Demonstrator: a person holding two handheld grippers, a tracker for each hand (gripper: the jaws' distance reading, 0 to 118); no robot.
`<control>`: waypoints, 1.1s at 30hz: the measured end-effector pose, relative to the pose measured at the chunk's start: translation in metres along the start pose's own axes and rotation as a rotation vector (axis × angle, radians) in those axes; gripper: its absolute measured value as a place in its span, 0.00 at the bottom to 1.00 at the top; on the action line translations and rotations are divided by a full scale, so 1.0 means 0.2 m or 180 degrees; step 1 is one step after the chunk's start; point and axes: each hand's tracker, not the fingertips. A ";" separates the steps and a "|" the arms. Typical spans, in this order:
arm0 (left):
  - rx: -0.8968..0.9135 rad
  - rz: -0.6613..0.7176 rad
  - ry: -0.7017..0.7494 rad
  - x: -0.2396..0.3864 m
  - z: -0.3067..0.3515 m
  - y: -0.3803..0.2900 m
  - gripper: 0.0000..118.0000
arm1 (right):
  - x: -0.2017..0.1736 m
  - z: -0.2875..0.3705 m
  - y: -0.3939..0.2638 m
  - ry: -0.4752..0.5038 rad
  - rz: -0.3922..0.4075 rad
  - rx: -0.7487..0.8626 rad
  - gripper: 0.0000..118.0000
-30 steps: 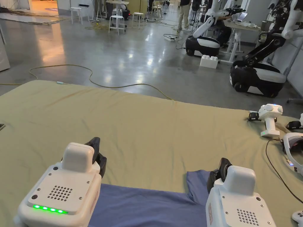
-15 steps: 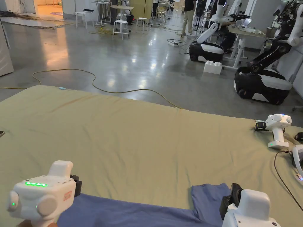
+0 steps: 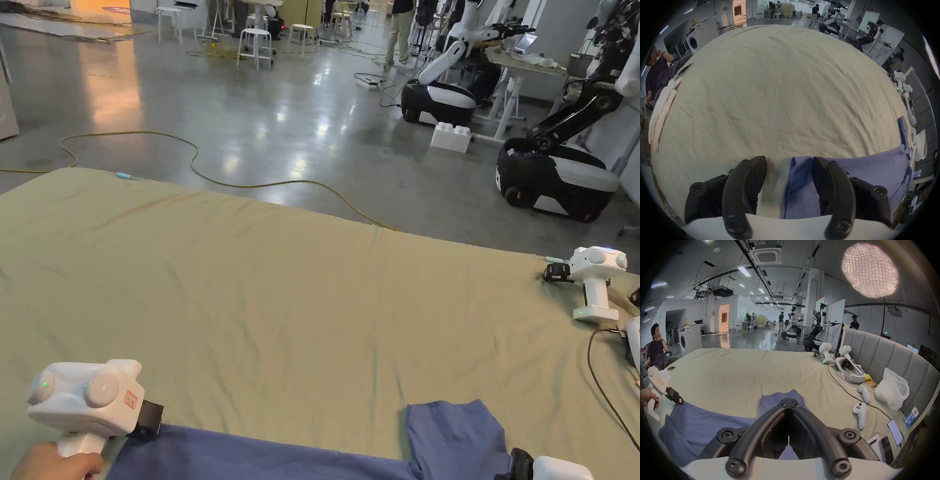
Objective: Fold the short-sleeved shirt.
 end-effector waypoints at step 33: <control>0.0767 -0.0189 -0.0106 0.08 0.36 -0.18 0.04 | 0.38 -1.08 -0.10 0.0312 0.0024 -0.2514 0.19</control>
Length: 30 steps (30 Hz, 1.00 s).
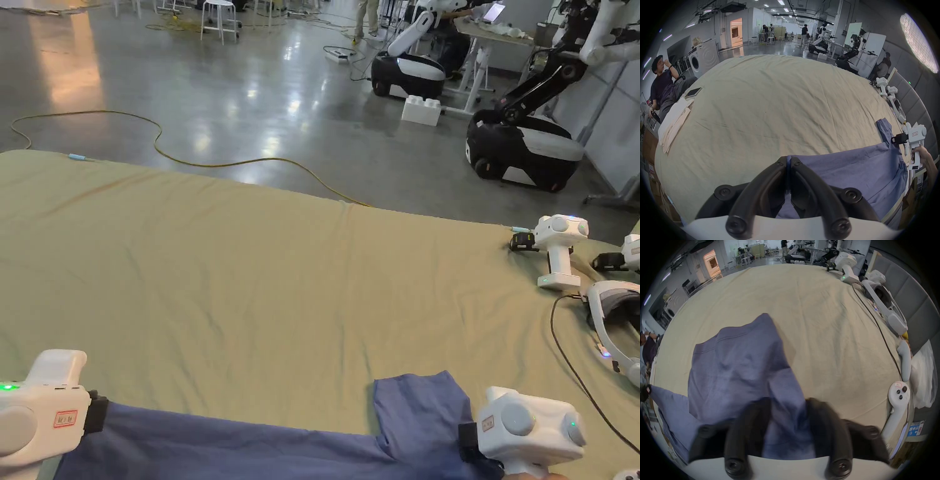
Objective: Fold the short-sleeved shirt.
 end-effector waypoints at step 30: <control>0.0333 0.0065 -0.0499 -0.26 0.62 -0.56 0.04 | 0.15 1.02 -1.05 0.0026 0.0341 0.1000 0.00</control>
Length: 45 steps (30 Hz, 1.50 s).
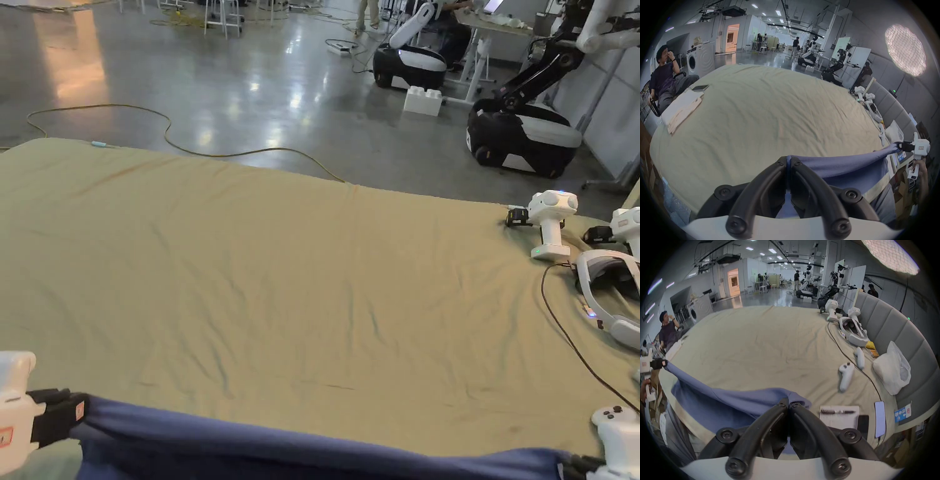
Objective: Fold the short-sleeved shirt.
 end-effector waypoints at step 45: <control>0.2157 -0.0630 0.0507 0.92 0.09 0.19 0.00 | -0.76 0.11 0.34 -0.0309 -0.0494 0.2546 0.00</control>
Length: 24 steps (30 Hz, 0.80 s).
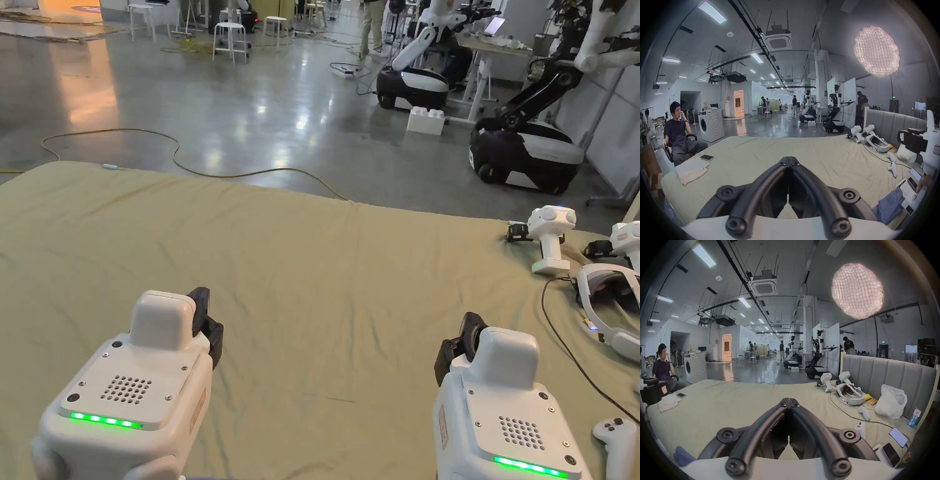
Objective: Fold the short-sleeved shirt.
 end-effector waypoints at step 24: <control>-0.2245 0.1338 -0.0553 -1.11 0.11 -0.59 0.17 | -0.09 -0.04 -0.19 0.0384 0.0302 -0.0607 0.00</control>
